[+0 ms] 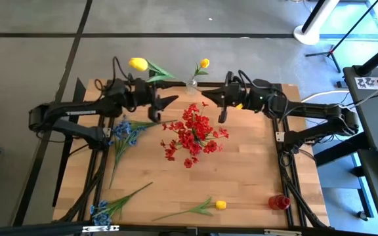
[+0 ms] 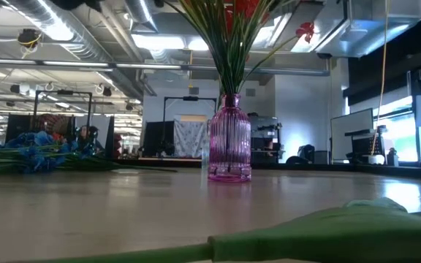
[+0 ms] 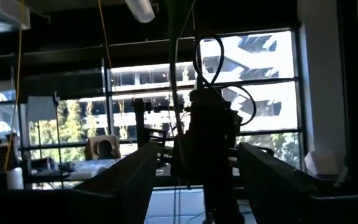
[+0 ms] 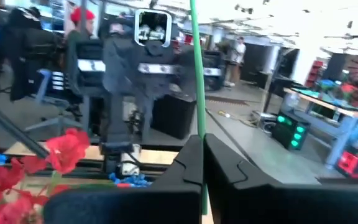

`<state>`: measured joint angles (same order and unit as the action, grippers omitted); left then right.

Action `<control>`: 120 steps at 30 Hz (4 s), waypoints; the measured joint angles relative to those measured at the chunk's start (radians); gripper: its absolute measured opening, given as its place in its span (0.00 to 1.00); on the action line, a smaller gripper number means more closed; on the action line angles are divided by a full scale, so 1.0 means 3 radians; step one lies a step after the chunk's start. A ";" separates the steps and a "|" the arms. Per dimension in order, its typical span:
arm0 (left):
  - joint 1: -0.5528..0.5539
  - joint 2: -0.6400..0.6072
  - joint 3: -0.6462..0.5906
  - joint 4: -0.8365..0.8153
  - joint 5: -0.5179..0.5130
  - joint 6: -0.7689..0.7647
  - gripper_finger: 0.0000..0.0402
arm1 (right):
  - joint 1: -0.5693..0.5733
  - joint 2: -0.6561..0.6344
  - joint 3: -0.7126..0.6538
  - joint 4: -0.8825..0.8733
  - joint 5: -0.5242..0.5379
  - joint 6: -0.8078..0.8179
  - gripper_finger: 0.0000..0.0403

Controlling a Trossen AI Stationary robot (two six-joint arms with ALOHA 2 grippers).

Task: Sort flowers into vase by color
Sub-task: Put the top yellow tulip into the transparent vase

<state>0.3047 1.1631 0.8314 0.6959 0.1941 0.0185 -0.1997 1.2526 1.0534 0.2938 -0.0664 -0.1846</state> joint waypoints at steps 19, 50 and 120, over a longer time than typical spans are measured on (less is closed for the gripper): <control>0.0104 0.0620 0.0207 0.1104 0.0272 -0.0348 0.49 | 0.0009 0.0095 0.0001 0.0054 0.0102 -0.0265 0.00; 0.0840 0.0447 0.1117 -0.0989 -0.0283 -0.0100 0.00 | 0.0013 -0.0558 0.0002 -0.0662 0.0835 -0.0147 0.56; 0.1908 0.2192 0.0922 -0.0444 0.1222 -0.0145 0.14 | 0.0904 -0.0355 -0.0088 -0.1156 0.2864 0.0921 0.60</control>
<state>0.8772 1.8206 1.1080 0.5626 0.5608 -0.0250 0.0715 1.1460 1.0271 -0.0532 0.7928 0.0917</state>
